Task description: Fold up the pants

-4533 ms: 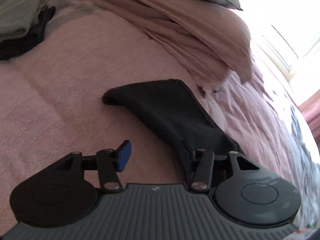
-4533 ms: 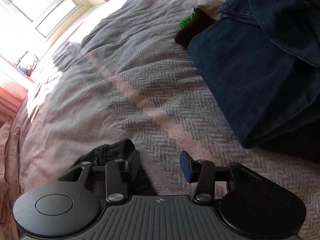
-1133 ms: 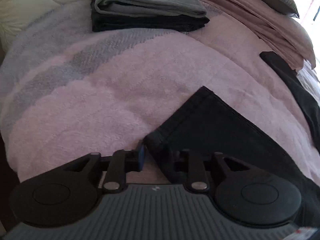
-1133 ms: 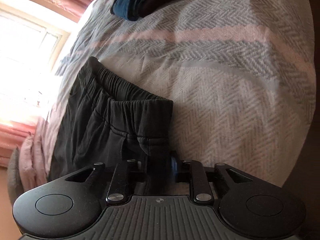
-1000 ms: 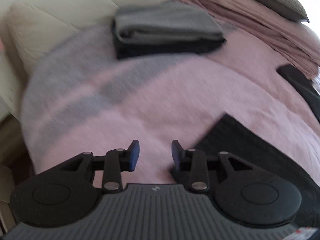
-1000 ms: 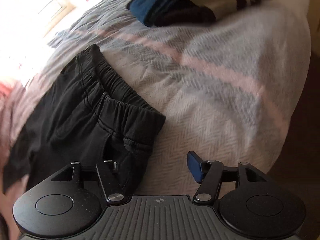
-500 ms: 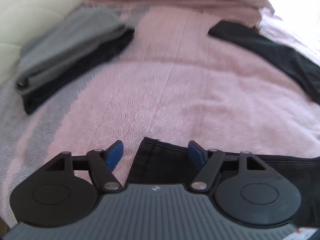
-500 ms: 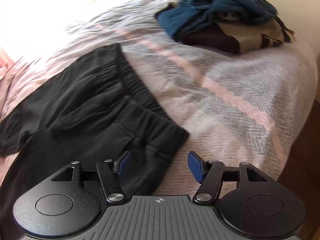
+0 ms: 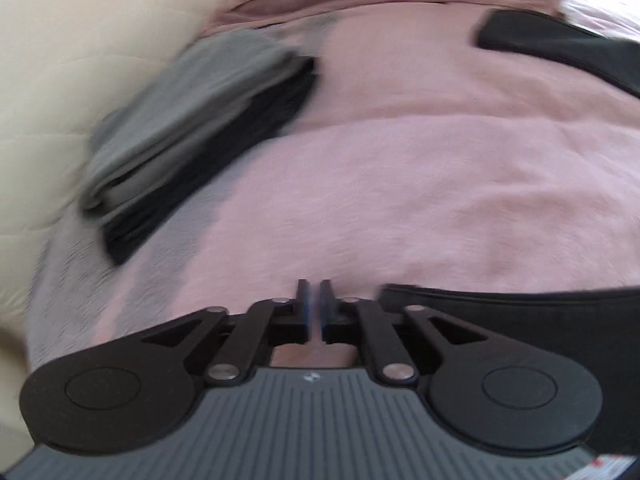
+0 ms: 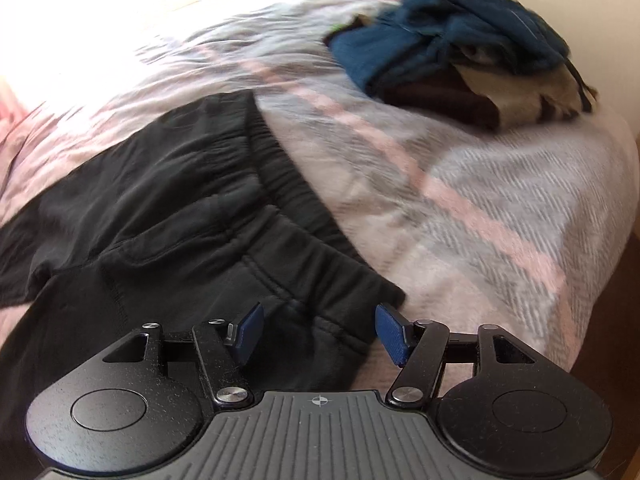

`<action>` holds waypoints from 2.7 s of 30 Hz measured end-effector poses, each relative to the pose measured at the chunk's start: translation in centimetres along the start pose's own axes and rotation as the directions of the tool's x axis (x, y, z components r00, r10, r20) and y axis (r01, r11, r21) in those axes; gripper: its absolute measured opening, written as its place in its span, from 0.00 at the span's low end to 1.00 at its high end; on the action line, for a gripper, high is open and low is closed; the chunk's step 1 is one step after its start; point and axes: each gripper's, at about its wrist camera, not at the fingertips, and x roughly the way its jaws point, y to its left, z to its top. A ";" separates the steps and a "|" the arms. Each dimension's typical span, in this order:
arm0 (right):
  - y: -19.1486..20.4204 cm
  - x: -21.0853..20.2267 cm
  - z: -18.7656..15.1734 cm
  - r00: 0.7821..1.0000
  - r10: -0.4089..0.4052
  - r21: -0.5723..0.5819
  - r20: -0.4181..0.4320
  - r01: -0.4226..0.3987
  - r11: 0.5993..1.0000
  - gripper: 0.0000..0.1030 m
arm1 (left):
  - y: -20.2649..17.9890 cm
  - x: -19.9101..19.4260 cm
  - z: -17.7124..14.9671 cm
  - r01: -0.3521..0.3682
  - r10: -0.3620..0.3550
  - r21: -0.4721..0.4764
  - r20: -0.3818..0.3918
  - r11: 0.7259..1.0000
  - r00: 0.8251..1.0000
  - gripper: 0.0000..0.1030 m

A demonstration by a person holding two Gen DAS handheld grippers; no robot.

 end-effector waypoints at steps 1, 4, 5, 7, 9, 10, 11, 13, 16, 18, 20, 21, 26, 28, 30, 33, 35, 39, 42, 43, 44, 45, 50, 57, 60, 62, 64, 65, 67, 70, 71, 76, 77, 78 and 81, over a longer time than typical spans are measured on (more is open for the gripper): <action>1.2 -0.4 0.0 1.000 0.010 -0.067 0.026 -0.008 0.998 0.58 | 0.7 -1.1 0.1 0.003 -0.003 -0.045 -0.004 0.999 1.000 0.13; 4.9 -1.1 -0.7 0.993 0.100 -0.213 0.066 -0.083 0.973 0.58 | 0.1 -6.2 -0.1 0.133 -0.130 -0.040 0.063 0.990 0.989 0.39; 6.3 -1.1 -1.3 0.988 0.140 -0.256 0.065 -0.120 0.959 0.58 | -0.9 -7.9 -0.3 0.185 -0.184 -0.014 0.074 0.983 0.980 0.44; 9.2 -0.9 -2.7 0.977 0.208 -0.339 0.039 -0.183 0.923 0.58 | -3.2 -11.2 -1.5 0.297 -0.299 0.033 0.100 0.954 0.949 0.54; 11.5 -0.1 -4.5 0.972 0.233 -0.400 -0.022 -0.222 0.889 0.58 | -6.0 -12.8 -2.8 0.378 -0.381 0.051 0.073 0.924 0.922 0.57; 12.5 0.6 -5.5 0.970 0.234 -0.413 -0.066 -0.240 0.878 0.58 | -7.5 -13.3 -3.7 0.401 -0.404 0.059 0.052 0.914 0.913 0.57; 12.9 1.2 -6.6 0.967 0.228 -0.428 -0.116 -0.256 0.867 0.58 | -8.5 -13.5 -4.8 0.408 -0.410 0.055 0.027 0.911 0.912 0.57; 13.1 2.2 -9.5 0.970 0.140 -0.493 -0.197 -0.221 0.841 0.58 | -9.9 -13.3 -7.0 0.402 -0.400 0.033 -0.058 0.915 0.915 0.57; 11.3 0.8 -11.9 0.975 0.139 -0.539 -0.171 -0.211 0.815 0.58 | -10.0 -14.3 -10.7 0.359 -0.357 0.003 -0.111 0.933 0.928 0.57; 10.6 0.0 -11.5 0.970 0.130 -0.528 -0.206 -0.223 0.820 0.58 | -9.2 -15.5 -12.0 0.338 -0.339 -0.036 -0.155 0.941 0.928 0.57; 10.6 -0.4 -10.7 0.951 0.060 -0.538 -0.304 -0.223 0.813 0.58 | -8.7 -16.8 -12.5 0.308 -0.314 -0.062 -0.232 0.949 0.921 0.56; 10.4 -0.7 -10.2 0.940 0.043 -0.531 -0.337 -0.228 0.816 0.58 | -8.5 -17.9 -12.8 0.286 -0.289 -0.050 -0.245 0.957 0.925 0.50; 7.2 -6.8 -6.3 0.936 0.170 -0.445 -0.310 -0.300 0.844 0.59 | -8.3 -26.1 -12.4 0.276 -0.283 -0.062 -0.212 0.959 0.935 0.47; 6.3 -9.4 -4.6 0.932 0.201 -0.431 -0.303 -0.322 0.843 0.59 | -8.6 -29.8 -12.1 0.306 -0.316 -0.083 -0.195 0.949 0.929 0.53; 5.3 -11.8 -3.5 0.928 0.224 -0.435 -0.296 -0.340 0.834 0.59 | -9.2 -34.0 -12.0 0.320 -0.330 -0.086 -0.164 0.944 0.930 0.54; 4.0 -15.8 -2.1 0.924 0.265 -0.470 -0.274 -0.370 0.802 0.59 | -10.5 -39.0 -12.2 0.357 -0.367 -0.095 -0.126 0.929 0.922 0.60; 2.9 -18.2 -1.6 0.917 0.304 -0.491 -0.258 -0.395 0.776 0.60 | -11.0 -42.2 -12.4 0.376 -0.383 -0.088 -0.093 0.923 0.919 0.60; 1.2 -21.6 -1.1 0.903 0.356 -0.520 -0.242 -0.430 0.738 0.64 | -11.9 -47.2 -13.5 0.381 -0.386 -0.085 -0.066 0.921 0.920 0.63; 0.0 -22.9 -1.2 0.901 0.359 -0.543 -0.245 -0.434 0.719 0.65 | -12.5 -50.5 -14.6 0.369 -0.374 -0.076 -0.058 0.926 0.926 0.63; -0.4 -23.3 -1.4 0.898 0.365 -0.547 -0.248 -0.440 0.712 0.65 | -12.7 -51.5 -15.1 0.360 -0.364 -0.069 -0.056 0.930 0.930 0.63; -0.7 -23.6 -1.4 0.894 0.369 -0.548 -0.253 -0.447 0.708 0.65 | -12.9 -52.3 -15.5 0.354 -0.358 -0.063 -0.055 0.933 0.932 0.64; -1.2 -24.0 -1.5 0.892 0.370 -0.548 -0.260 -0.452 0.704 0.65 | -13.1 -52.9 -15.8 0.350 -0.353 -0.060 -0.057 0.935 0.934 0.64; -2.9 -25.3 -1.8 0.884 0.365 -0.549 -0.291 -0.467 0.693 0.66 | -13.4 -56.0 -17.5 0.336 -0.338 -0.049 -0.056 0.941 0.939 0.64; -4.0 -26.2 -3.0 0.876 0.370 -0.576 -0.309 -0.482 0.660 0.66 | -13.9 -58.4 -18.2 0.314 -0.314 -0.005 -0.035 0.949 0.949 0.67; -4.2 -26.2 -3.0 0.873 0.369 -0.578 -0.318 -0.487 0.655 0.66 | -14.3 -58.9 -18.2 0.310 -0.310 0.008 -0.038 0.951 0.950 0.67; -4.3 -26.1 -2.8 0.872 0.370 -0.578 -0.322 -0.490 0.652 0.66 | -14.6 -59.2 -18.2 0.311 -0.310 0.017 -0.041 0.950 0.950 0.67; -4.4 -26.0 -2.7 0.871 0.368 -0.579 -0.326 -0.492 0.650 0.66 | -14.7 -59.4 -18.2 0.313 -0.312 0.021 -0.045 0.950 0.949 0.67; -4.3 -25.9 -2.7 0.870 0.367 -0.580 -0.329 -0.493 0.649 0.66 | -14.8 -59.5 -18.1 0.313 -0.311 0.023 -0.046 0.950 0.949 0.67; -4.4 -25.7 -2.6 0.868 0.367 -0.580 -0.334 -0.497 0.646 0.66 | -15.1 -59.6 -18.0 0.310 -0.308 0.029 -0.048 0.950 0.950 0.67; -4.4 -25.4 -2.3 0.866 0.368 -0.575 -0.340 -0.501 0.647 0.66 | -15.5 -59.6 -17.8 0.304 -0.303 0.033 -0.050 0.952 0.952 0.67; -4.4 -25.3 -2.2 0.865 0.368 -0.574 -0.341 -0.502 0.647 0.66 | -15.6 -59.5 -17.7 0.305 -0.303 0.036 -0.050 0.952 0.952 0.67; -4.3 -24.6 -1.6 0.865 0.368 -0.567 -0.342 -0.502 0.654 0.66 | -16.4 -59.4 -17.2 0.310 -0.308 0.044 -0.056 0.950 0.950 0.67; -4.3 -24.4 -1.4 0.866 0.367 -0.564 -0.341 -0.501 0.657 0.66 | -16.5 -59.2 -17.0 0.311 -0.308 0.046 -0.057 0.949 0.950 0.67; -4.2 -24.2 -1.2 0.866 0.365 -0.563 -0.341 -0.499 0.659 0.66 | -16.6 -59.0 -16.8 0.314 -0.311 0.049 -0.057 0.948 0.949 0.67; -3.7 -23.6 -0.7 0.870 0.358 -0.557 -0.338 -0.492 0.669 0.66 | -17.1 -58.3 -16.1 0.322 -0.319 0.059 -0.061 0.945 0.946 0.67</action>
